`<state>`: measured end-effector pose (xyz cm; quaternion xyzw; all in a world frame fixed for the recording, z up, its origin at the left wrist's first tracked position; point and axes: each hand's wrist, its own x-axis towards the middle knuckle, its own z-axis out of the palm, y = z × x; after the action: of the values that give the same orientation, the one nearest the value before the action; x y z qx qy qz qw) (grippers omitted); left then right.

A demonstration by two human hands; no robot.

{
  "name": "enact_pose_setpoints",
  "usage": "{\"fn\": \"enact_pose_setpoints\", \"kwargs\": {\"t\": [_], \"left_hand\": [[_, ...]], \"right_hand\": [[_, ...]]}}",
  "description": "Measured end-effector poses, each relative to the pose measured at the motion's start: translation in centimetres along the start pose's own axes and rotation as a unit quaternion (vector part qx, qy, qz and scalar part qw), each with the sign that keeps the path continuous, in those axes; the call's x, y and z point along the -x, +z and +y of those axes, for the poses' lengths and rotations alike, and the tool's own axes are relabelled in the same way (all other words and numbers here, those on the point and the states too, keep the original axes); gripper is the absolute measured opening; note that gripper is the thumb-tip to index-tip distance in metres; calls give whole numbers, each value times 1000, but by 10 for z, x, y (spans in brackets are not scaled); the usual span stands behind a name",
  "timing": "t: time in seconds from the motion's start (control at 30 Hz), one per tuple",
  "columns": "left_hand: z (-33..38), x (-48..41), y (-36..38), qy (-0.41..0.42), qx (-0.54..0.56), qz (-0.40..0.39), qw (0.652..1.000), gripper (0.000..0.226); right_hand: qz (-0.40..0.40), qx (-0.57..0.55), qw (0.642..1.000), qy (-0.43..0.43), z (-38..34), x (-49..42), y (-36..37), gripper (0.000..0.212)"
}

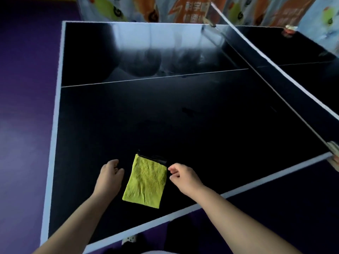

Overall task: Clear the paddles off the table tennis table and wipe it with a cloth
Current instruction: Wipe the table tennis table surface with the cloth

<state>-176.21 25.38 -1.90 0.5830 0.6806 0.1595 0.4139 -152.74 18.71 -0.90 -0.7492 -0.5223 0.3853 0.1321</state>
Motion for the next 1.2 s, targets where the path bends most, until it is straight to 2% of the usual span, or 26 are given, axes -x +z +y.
{"fn": "enact_pose_setpoints", "kwargs": {"t": [0.2,0.33,0.43,0.5,0.63,0.7,0.83,1.0,1.07,1.2], "left_hand": [[-5,18,36,-89,-22,31,995,36],[-9,26,67,-143,-37,-26,989,46],[-10,31,81,-192,-26,2,981,58],[-12,32,85,-200,-30,10,979,57],[-17,37,83,-196,-88,14,977,38],[-21,42,81,-184,-107,22,977,29],[-36,62,65,-152,-75,46,984,16],[-84,100,28,-149,-45,55,986,15],[-107,118,12,-145,-31,60,987,17],[-155,152,-20,-147,0,74,986,17]], "right_hand": [[-181,92,975,-91,4,-42,2,42],[-264,148,942,-145,2,-61,5,53],[-307,197,917,-159,7,-65,10,64],[-310,236,905,-170,12,-63,13,67],[-312,263,898,-166,15,-50,19,67],[-303,268,901,-156,13,-40,23,66],[-266,264,918,-129,-7,-22,42,61],[-171,181,968,-22,-53,16,116,64],[-162,193,968,-11,-71,33,154,63],[-193,230,952,-54,-102,63,218,59]]}}
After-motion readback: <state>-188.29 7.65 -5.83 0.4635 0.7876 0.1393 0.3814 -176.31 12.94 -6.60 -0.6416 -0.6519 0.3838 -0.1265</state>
